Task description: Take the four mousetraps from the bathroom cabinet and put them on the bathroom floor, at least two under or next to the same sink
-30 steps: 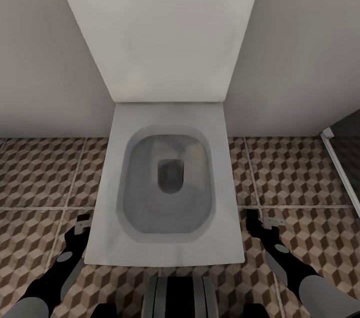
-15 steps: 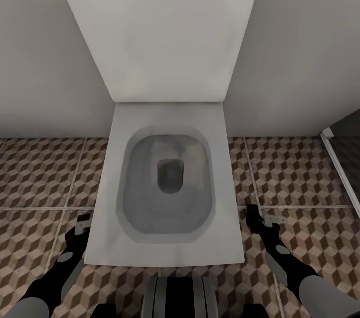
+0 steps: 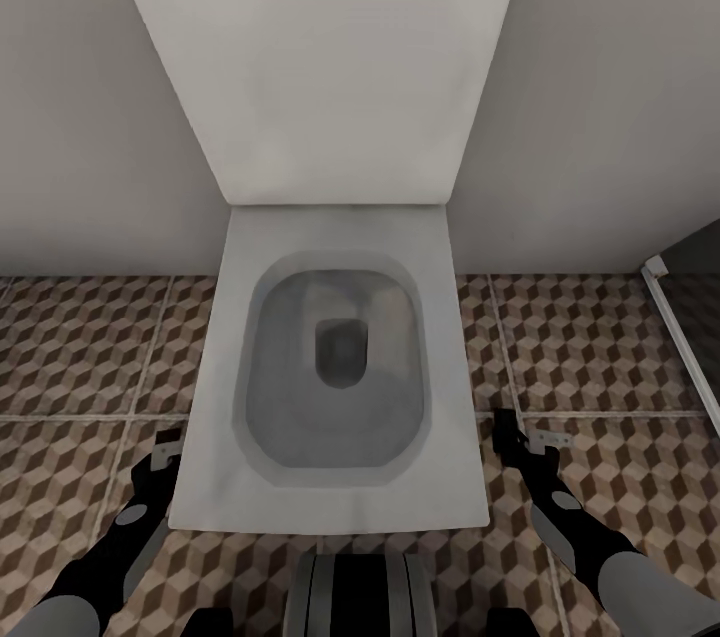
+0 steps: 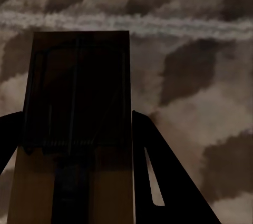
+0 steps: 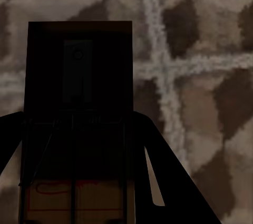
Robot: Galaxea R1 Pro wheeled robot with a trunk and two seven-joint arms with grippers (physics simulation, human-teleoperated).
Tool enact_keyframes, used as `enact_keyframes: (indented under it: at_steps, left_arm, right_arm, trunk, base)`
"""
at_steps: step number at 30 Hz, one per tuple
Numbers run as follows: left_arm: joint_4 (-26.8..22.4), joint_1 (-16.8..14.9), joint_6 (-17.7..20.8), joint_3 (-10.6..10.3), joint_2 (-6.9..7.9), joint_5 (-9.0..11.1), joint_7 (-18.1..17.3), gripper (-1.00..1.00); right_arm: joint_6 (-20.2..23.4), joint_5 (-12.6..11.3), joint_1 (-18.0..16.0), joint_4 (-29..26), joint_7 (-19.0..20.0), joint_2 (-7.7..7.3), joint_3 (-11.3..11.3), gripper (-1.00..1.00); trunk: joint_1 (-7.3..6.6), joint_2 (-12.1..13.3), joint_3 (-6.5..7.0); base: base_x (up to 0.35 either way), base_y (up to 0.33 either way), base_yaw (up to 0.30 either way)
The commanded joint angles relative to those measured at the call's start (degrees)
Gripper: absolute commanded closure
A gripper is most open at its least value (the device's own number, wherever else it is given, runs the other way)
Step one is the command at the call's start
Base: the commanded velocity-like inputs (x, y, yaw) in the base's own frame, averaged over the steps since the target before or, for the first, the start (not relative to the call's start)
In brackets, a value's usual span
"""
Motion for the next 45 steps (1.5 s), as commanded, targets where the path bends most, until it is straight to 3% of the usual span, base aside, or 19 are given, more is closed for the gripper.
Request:
enact_keyframes:
  at_steps: [1, 45]
  left_arm:
    - [0.02, -0.02, -0.17, -0.16, 0.02, 0.37, 0.24, 1.0]
    - [0.02, -0.01, -0.23, -0.24, -0.08, 0.37, 0.28, 1.0]
  right_arm:
    - [-0.16, -0.39, -0.03, -0.03, -0.43, -0.05, 0.51, 1.0]
    - [0.0, -0.47, 0.05, 0.07, -0.43, 0.04, 0.53, 1.0]
  trunk:
    - [-0.01, -0.01, -0.03]
    - [0.04, -0.04, -0.47]
  base:
    - [0.0, 0.0, 0.0]
    - [0.0, 0.0, 0.0]
